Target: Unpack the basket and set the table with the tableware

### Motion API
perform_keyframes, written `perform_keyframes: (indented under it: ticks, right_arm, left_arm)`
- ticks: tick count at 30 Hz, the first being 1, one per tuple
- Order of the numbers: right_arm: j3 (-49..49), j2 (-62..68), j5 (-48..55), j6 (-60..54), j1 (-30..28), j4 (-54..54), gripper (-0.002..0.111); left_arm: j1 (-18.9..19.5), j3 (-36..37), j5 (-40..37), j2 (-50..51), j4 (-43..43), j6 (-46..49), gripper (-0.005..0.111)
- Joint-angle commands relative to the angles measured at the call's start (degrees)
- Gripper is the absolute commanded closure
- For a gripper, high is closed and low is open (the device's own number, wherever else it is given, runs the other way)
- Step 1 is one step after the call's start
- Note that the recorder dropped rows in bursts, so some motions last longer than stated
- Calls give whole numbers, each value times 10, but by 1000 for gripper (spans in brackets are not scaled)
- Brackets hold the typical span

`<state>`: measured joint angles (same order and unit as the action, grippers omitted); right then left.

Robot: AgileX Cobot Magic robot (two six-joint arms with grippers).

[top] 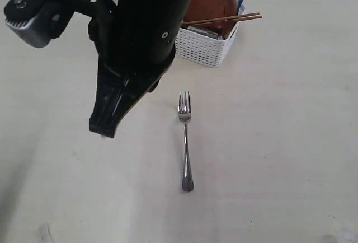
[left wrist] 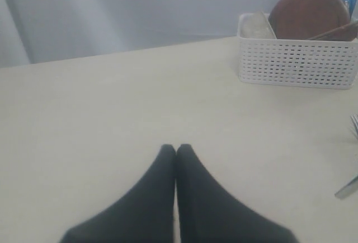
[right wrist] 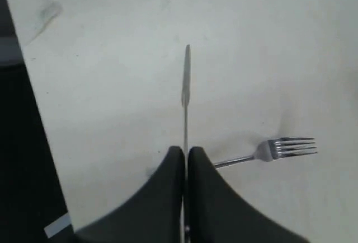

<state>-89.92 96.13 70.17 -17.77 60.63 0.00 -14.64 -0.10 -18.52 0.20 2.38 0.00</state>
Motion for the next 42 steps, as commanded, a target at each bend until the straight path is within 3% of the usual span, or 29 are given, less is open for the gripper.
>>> perform_keyframes:
  ticks: [1,6,10,14,19,28,35,42]
  right_arm:
    - [0,-6,-2,-38,1,66,109]
    - [0,-5,-2,-113,-23,168,109]
    - [0,-5,-2,-138,-75,252,109]
    - [0,-2,-2,-139,-116,265,109]
    - [0,21,-2,-123,-125,269,109]
    - [0,54,-2,53,-125,94,109]
    - [0,52,-2,143,-119,62,109]
    - [0,52,-2,167,-49,-175,109]
  left_arm:
    - [-4,1,0,-2,2,0,107]
    - [-4,1,0,-2,2,0,107]
    - [-4,1,0,-2,2,0,107]
    - [-4,1,0,-2,2,0,107]
    - [-4,1,0,-2,2,0,107]
    - [-4,1,0,-2,2,0,107]
    - [-4,1,0,-2,2,0,107]
    - [-4,1,0,-2,2,0,107]
